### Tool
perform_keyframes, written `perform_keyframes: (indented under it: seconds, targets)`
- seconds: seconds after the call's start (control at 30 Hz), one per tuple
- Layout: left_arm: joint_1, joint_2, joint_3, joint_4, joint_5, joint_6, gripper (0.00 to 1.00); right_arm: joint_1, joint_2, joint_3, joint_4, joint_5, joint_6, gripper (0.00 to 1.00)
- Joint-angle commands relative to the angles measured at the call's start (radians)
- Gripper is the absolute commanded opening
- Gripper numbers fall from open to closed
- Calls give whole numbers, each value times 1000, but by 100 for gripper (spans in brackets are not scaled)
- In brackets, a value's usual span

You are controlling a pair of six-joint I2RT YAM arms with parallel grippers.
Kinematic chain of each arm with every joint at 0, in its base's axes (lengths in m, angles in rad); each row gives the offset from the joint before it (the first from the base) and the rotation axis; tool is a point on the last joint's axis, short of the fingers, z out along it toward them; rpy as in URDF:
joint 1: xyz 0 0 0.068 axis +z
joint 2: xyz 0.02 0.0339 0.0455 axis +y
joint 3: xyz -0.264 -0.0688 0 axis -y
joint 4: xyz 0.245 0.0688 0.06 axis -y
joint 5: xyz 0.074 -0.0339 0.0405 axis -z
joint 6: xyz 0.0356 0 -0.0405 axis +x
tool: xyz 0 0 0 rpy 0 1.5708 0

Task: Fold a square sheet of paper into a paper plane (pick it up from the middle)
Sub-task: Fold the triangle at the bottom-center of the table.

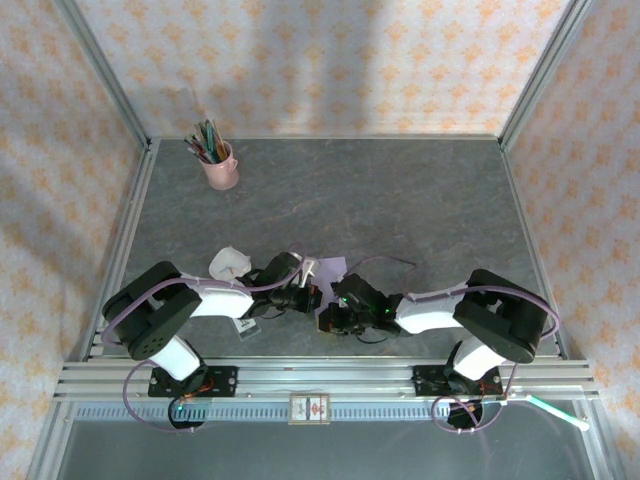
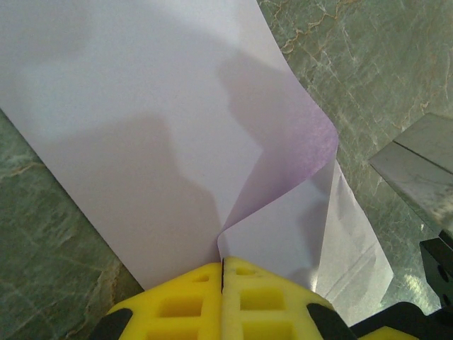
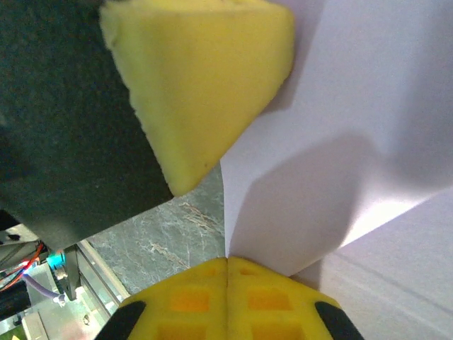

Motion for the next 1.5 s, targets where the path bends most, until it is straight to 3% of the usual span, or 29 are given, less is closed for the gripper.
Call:
perform_keyframes:
  seconds: [0.0, 0.53, 0.7, 1.47]
  targets:
    - [0, 57, -29, -144, -43, 27, 0, 17, -5, -9, -53, 13, -9, 0]
    - [1, 61, -29, -145, -39, 33, 0, 18, 23, 4, -23, 2, 6, 0]
    - [1, 65, -29, -144, -37, 35, 0, 16, -1, 54, -115, 33, -44, 0]
    - [0, 72, -27, -145, -34, 40, 0, -73, 27, 37, -54, 13, -49, 0]
